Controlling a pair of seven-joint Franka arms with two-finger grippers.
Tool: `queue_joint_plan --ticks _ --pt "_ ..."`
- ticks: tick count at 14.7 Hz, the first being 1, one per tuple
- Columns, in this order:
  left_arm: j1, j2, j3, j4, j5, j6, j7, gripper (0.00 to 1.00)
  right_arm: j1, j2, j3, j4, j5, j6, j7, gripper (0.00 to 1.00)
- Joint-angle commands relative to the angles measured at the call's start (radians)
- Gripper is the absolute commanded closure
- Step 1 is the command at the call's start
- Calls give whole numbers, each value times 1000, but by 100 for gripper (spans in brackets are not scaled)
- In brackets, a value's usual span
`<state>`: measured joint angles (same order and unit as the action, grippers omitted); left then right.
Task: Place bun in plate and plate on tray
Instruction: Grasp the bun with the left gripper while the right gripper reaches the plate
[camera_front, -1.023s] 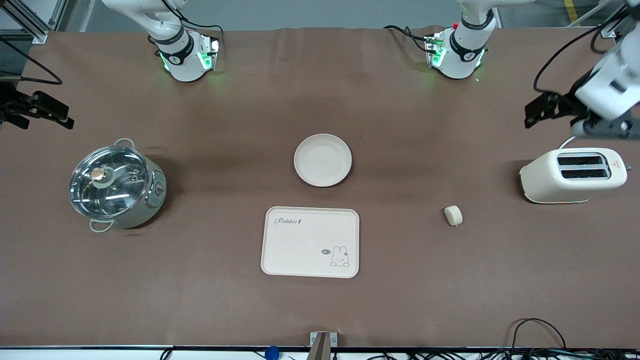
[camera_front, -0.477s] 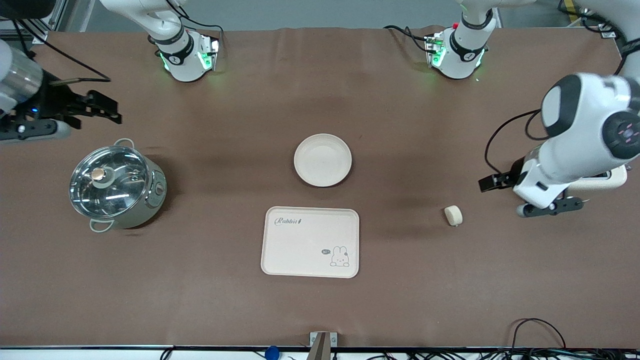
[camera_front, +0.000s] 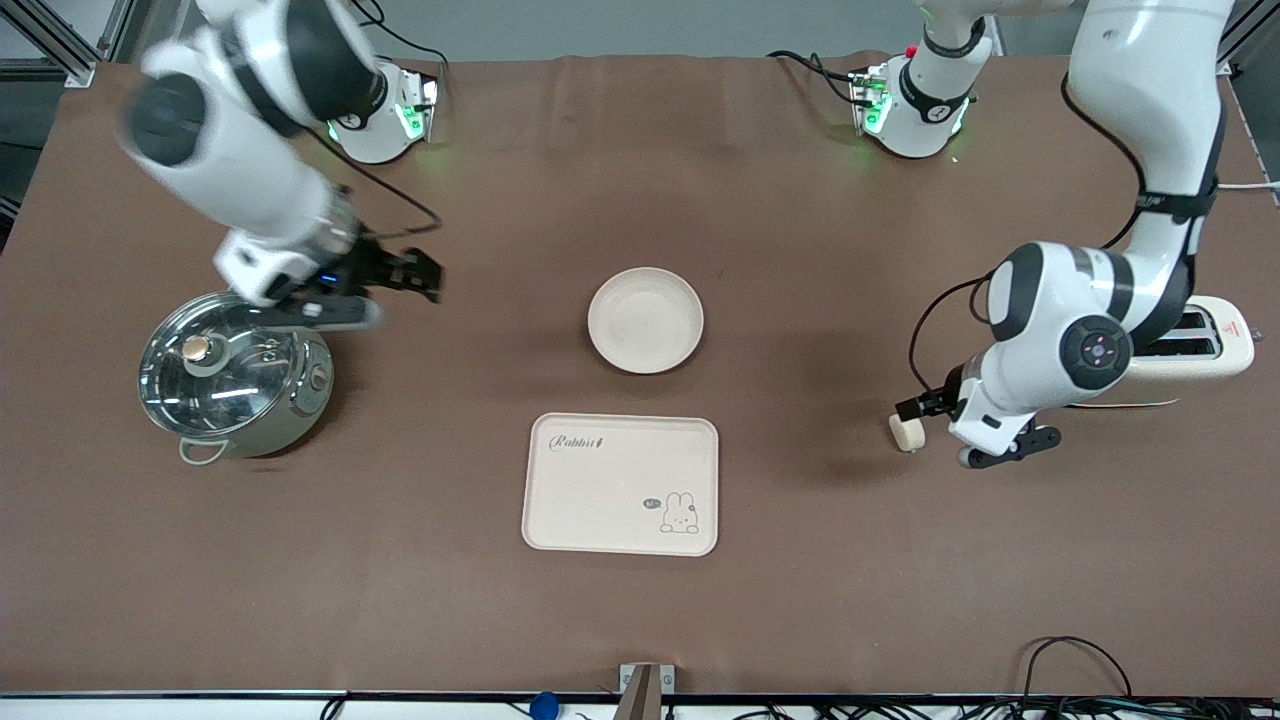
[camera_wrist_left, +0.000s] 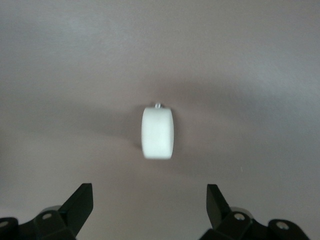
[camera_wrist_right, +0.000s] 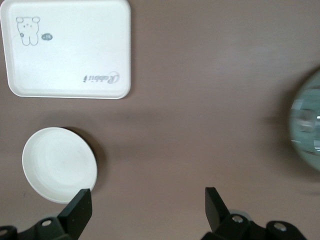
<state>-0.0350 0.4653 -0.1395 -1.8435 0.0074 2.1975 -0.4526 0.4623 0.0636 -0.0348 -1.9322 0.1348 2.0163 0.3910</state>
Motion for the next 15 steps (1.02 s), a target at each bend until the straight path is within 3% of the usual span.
queue_joint_plan --ticks 1,4,6,8,10,13,15 --pt "3 65 -2 -2 -11 85 -18 1 106 76 -13 -95 3 213 136 0" --pt "3 130 -2 3 -3 155 -17 10 192 169 -13 -142 3 376 207 0" --pt "9 148 -2 6 0 180 -12 22 245 250 -13 -157 5 526 264 0" --pt "9 153 -2 7 0 182 -9 43 304 336 -13 -156 5 655 318 0" --pt "7 164 -2 10 -1 182 -12 60 320 384 -13 -154 5 693 318 0" --pt "-5 147 -6 10 -6 170 -35 69 364 400 -13 -152 5 691 319 0" --pt "-5 119 -66 10 -7 144 -104 68 389 403 -13 -154 5 688 319 0"
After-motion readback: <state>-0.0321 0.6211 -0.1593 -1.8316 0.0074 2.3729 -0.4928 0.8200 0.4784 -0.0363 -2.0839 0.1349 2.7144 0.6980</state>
